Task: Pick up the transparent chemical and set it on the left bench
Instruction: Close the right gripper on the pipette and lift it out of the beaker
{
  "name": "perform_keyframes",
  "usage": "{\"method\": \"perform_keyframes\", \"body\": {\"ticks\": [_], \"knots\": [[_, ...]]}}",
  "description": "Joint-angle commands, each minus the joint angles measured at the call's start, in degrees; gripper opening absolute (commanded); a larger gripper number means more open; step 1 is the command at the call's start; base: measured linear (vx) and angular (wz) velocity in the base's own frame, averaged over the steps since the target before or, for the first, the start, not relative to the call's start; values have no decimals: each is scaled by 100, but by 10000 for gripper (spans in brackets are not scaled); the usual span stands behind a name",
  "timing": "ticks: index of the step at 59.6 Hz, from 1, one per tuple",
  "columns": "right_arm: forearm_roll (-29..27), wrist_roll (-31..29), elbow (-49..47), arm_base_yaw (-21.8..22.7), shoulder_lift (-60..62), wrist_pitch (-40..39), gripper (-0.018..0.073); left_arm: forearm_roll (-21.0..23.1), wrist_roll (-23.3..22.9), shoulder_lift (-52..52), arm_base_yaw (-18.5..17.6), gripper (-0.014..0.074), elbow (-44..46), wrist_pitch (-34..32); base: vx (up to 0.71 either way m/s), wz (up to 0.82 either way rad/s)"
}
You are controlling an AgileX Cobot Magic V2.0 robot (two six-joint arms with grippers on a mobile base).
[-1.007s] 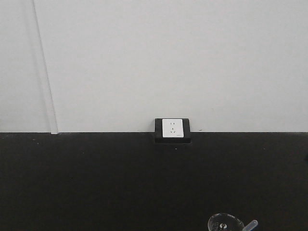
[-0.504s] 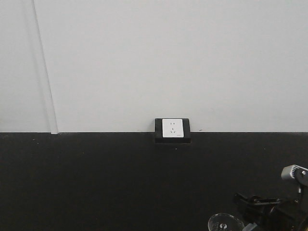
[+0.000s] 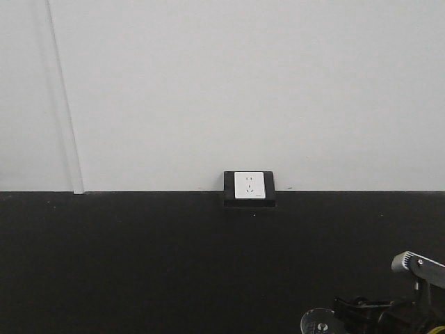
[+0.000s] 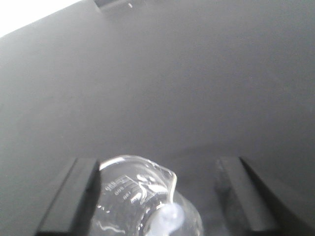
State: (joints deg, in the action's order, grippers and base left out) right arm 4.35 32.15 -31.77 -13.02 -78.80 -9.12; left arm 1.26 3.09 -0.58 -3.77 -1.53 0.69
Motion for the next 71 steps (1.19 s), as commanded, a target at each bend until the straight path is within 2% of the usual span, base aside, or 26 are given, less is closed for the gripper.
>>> {"method": "perform_keyframes", "body": {"ticks": [1, 13, 28, 47, 58, 65, 71], "knots": [[6, 67, -187, -1, 103, -301, 445, 4, -45, -110, -10, -3, -93, -449, 0, 0], [6, 78, -187, -1, 16, -207, 279, 4, -45, -110, -10, -3, -93, -449, 0, 0], [57, 26, -187, -1, -15, -250, -11, 4, -45, -110, -10, -3, -93, -449, 0, 0], [203, -561, -187, -1, 260, -629, -4, 4, -45, -110, -10, -3, -93, -449, 0, 0], [243, -1306, -320, -1, 895, -668, -4, 4, -45, -110, -10, -3, -93, -449, 0, 0], [536, -1717, -320, -1, 1461, -555, -4, 4, -45, -110, -10, -3, -93, -449, 0, 0], [946, -1807, -314, -1, 2010, -216, -4, 4, -45, -110, -10, -3, -93, -449, 0, 0]]}}
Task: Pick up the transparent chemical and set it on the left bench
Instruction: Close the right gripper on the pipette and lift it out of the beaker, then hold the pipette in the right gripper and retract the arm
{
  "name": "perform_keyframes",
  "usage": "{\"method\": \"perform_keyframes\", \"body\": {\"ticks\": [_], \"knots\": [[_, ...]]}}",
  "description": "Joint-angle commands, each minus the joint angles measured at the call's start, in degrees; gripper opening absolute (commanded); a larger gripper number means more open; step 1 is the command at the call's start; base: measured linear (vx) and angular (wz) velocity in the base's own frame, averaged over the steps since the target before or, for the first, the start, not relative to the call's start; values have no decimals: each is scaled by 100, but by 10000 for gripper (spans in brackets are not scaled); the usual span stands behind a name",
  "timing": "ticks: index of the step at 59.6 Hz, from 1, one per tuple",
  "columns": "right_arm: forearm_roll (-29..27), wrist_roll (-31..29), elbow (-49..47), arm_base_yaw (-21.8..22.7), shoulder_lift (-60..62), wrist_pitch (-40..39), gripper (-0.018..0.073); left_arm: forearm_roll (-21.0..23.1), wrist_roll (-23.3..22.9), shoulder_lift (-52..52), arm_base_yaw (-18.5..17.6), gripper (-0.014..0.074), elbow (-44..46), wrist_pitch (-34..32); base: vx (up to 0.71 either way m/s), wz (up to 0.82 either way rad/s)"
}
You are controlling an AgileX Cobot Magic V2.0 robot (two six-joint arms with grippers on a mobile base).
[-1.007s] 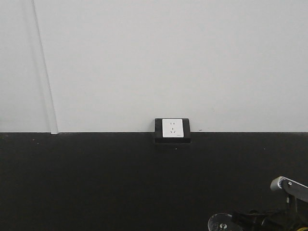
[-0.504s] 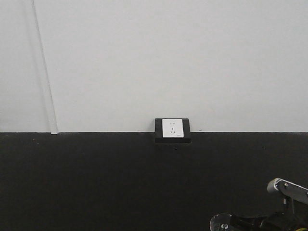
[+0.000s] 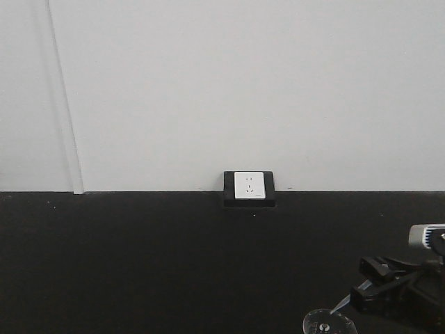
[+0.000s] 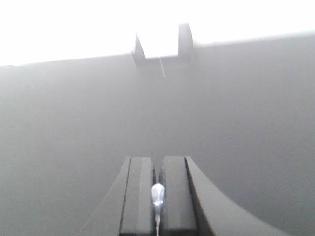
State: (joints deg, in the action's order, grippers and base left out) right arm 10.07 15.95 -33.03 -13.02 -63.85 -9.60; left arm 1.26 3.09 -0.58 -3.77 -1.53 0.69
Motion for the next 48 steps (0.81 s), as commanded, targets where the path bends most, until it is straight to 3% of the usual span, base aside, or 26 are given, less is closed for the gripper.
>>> {"method": "perform_keyframes", "body": {"ticks": [1, 11, 28, 48], "knots": [[467, -187, -179, -1, 637, -69, -4, 4, -45, -110, -10, -3, -93, -449, 0, 0], [948, -180, -19, -1, 1539, 429, -4, 4, -45, -110, -10, -3, -93, -449, 0, 0], [954, -176, 460, -1, 2975, 902, -4, 4, -45, -110, -10, -3, -93, -449, 0, 0], [954, -176, 658, -1, 3623, 1313, -4, 4, -45, -110, -10, -3, -93, -449, 0, 0]]}}
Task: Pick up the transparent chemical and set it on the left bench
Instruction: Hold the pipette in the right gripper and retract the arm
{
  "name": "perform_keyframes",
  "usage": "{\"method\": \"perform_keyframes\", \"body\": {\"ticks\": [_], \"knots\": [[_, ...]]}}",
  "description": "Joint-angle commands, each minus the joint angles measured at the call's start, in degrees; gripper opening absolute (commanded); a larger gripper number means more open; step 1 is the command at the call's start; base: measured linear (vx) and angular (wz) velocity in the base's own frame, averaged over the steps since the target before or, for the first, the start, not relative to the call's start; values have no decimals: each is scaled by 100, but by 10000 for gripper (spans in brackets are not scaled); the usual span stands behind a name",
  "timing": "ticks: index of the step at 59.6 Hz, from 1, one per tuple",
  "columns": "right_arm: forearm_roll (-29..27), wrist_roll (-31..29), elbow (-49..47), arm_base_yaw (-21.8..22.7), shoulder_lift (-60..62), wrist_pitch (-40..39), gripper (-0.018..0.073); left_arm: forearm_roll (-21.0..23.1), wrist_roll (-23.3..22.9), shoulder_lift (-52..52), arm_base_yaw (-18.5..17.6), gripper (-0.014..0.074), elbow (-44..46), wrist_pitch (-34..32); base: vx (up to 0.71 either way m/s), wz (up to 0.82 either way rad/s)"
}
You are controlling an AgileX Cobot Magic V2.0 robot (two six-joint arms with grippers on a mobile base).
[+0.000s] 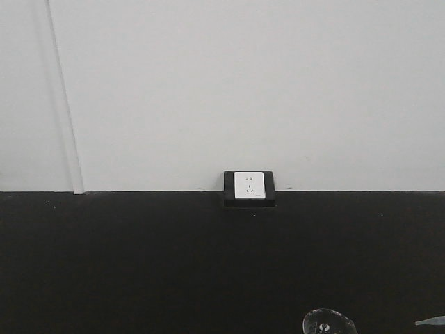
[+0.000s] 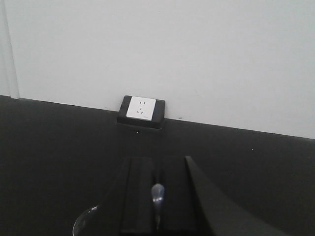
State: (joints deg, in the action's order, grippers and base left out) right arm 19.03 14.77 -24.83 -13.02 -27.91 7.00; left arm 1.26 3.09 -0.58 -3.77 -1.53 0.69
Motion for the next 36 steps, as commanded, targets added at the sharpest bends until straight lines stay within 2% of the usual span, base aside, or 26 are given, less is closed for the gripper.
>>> {"method": "perform_keyframes", "body": {"ticks": [1, 36], "knots": [[59, -58, -162, -1, 26, -328, -4, 4, -45, -110, -10, -3, -93, -449, 0, 0], [59, -58, -162, -1, 26, -203, -4, 4, -45, -110, -10, -3, -93, -449, 0, 0]]}}
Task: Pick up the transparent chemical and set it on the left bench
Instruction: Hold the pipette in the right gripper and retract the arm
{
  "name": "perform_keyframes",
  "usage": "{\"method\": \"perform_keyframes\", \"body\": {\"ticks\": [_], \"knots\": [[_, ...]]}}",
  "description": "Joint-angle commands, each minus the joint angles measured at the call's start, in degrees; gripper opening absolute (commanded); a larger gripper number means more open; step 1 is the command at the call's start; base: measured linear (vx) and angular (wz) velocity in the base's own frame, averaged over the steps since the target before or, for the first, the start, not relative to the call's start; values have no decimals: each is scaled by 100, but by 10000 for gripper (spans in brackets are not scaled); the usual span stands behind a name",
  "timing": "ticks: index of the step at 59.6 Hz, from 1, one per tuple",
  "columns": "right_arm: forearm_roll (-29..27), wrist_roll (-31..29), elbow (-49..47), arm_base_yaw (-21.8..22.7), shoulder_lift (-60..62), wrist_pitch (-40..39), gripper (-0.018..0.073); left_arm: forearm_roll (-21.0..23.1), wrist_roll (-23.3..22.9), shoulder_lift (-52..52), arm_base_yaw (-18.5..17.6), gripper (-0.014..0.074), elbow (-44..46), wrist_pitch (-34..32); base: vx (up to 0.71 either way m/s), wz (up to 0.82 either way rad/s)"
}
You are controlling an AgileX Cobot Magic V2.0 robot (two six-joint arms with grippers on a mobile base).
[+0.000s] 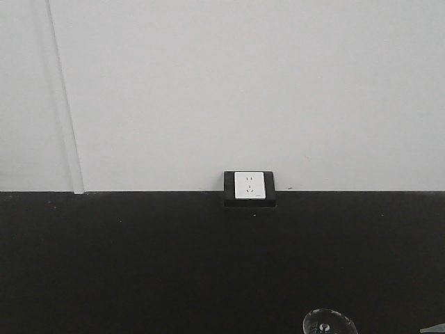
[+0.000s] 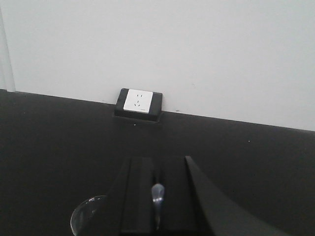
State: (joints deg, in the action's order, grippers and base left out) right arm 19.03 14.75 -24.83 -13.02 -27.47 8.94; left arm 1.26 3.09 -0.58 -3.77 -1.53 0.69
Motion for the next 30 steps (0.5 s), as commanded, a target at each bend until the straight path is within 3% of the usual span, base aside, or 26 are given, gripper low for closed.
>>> {"method": "perform_keyframes", "body": {"ticks": [1, 30], "knots": [[59, -55, -162, -1, -19, -398, -4, 4, -45, -110, -10, -3, -93, -449, 0, 0], [59, -55, -162, -1, -19, -394, -4, 4, -45, -110, -10, -3, -93, -449, -4, 8]]}}
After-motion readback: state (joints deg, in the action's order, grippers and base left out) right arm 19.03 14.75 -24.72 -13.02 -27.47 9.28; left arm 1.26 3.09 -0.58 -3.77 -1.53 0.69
